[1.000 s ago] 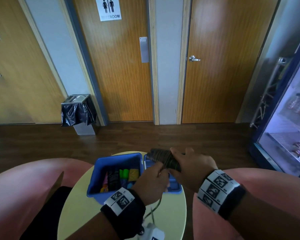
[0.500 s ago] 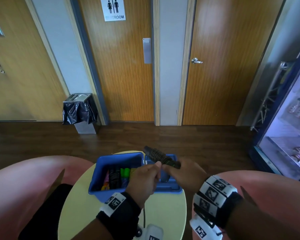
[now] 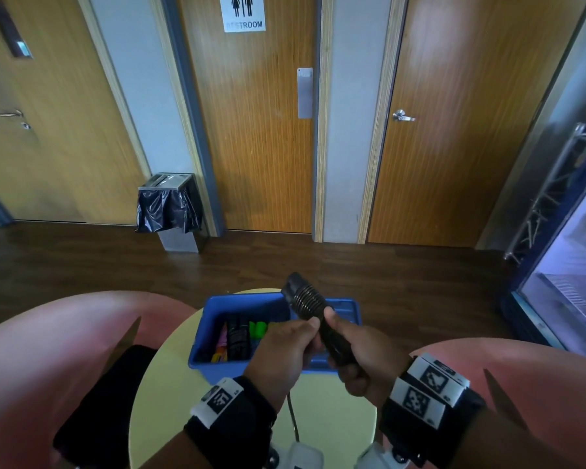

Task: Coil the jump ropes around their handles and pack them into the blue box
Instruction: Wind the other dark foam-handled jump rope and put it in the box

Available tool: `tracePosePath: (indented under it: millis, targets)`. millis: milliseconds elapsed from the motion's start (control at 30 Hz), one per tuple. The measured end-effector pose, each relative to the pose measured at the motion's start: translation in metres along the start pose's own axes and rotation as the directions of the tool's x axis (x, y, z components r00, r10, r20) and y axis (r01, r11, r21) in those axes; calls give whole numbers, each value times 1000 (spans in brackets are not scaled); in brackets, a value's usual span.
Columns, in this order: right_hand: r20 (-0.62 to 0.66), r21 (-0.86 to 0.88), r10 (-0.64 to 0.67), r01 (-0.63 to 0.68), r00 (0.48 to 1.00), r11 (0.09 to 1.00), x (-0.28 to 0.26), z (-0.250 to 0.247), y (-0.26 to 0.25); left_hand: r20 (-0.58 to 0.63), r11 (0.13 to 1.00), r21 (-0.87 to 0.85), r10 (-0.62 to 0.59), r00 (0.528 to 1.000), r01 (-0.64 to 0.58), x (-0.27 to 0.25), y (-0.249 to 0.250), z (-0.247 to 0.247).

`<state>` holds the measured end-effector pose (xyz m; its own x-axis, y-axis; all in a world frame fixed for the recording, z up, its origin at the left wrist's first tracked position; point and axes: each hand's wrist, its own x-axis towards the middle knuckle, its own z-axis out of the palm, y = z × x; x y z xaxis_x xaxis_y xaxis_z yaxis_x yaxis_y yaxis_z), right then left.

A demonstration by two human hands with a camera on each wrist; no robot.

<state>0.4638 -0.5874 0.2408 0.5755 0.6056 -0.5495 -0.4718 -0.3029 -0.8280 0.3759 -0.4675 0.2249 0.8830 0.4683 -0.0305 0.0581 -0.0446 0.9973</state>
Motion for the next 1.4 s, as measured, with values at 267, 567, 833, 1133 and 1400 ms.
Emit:
tracePosePath:
  millis: [267,567,833,1133,1400]
  targets:
    - [199,91,0,-18,980,996,-3,20,-8,-106,999,14,-43,993,45,1,8,-23]
    - [322,25,-59,54,945,998,-2,71,-26,-168,989,-125,62,984,-84,-11,25,-74]
    - [91,10,-244,244,965,970,2,140,-35,-233,991,-132,-40,972,10,-3,36,-141]
    - [42,131,-403,395,914,909,14,202,-37,-90,925,-379,-33,995,-4,-6,36,-199]
    - [17,89,-396,393,918,915,19,235,-41,233,878,-472,32,972,84,-11,45,-245]
